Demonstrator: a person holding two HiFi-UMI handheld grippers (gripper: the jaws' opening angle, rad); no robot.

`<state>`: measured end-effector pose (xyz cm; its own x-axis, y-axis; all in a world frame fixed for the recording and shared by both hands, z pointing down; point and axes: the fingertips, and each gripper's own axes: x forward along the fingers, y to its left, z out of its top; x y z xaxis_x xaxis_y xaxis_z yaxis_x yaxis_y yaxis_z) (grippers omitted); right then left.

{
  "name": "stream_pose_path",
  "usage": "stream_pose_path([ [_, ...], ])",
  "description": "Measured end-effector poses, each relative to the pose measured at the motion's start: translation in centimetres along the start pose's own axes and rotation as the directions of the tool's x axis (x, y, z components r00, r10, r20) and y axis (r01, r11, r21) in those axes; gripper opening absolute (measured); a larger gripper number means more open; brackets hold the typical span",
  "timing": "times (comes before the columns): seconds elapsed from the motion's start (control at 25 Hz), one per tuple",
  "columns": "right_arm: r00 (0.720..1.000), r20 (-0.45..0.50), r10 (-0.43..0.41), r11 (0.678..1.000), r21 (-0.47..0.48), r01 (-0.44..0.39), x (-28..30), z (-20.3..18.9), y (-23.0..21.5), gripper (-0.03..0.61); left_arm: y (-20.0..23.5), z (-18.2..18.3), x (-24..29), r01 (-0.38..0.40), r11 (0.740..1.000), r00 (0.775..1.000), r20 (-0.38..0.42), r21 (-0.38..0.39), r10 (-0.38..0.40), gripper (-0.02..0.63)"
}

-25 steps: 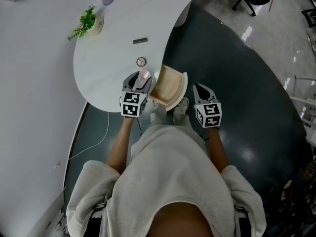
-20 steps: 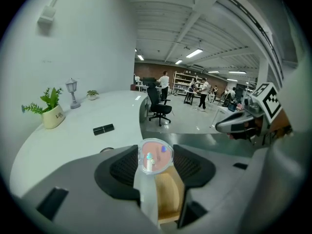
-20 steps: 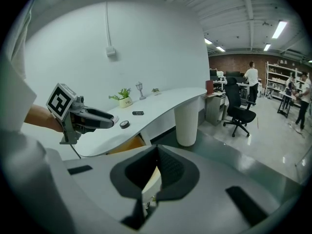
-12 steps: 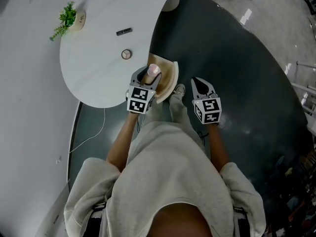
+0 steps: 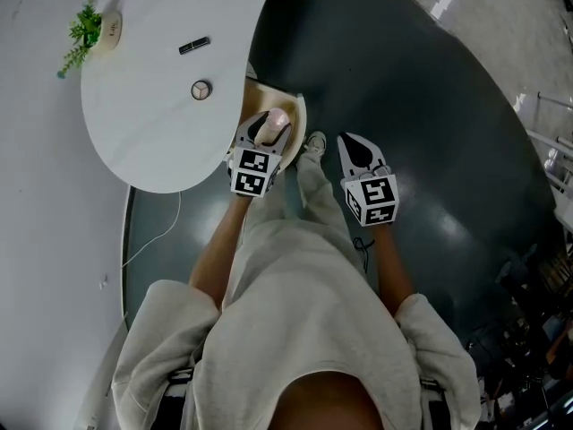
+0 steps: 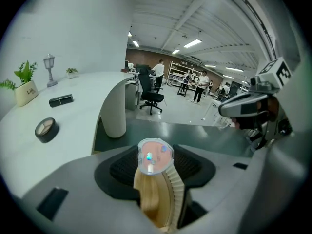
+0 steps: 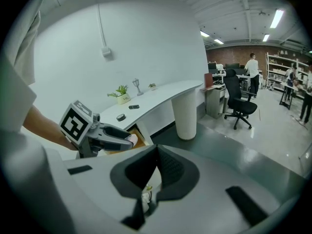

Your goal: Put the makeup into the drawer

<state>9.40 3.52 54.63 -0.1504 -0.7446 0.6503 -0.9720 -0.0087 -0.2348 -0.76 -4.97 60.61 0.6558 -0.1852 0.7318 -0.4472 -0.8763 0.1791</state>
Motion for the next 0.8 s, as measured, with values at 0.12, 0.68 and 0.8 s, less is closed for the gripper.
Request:
stream_pose_path([
  [0.12,1.0,0.003,0.014,1.0,-0.001,-0.014,0.0,-0.4,0.1,-0.003,1.1,-2.3,1.6,-0.035,0.999,0.999,-0.033,-0.029,0.034,0.224],
  [0.68,0.999,-0.03,0.029,1.0,-0.005,-0.029,0.4,-2.1,-1.5,-0.003,5.0,-9.7,8.8,-0.112,0.984,0.981,-0.171,-0.135,0.088,0.224],
  [0.8,0.999,-0.041,0.028,1.0,-0.005,-0.029,0.4,-2.6,-1.7,-0.002,5.9,-11.0,10.8,-0.12,0.983,0.974,-0.209,-0.137,0.089,0.224],
])
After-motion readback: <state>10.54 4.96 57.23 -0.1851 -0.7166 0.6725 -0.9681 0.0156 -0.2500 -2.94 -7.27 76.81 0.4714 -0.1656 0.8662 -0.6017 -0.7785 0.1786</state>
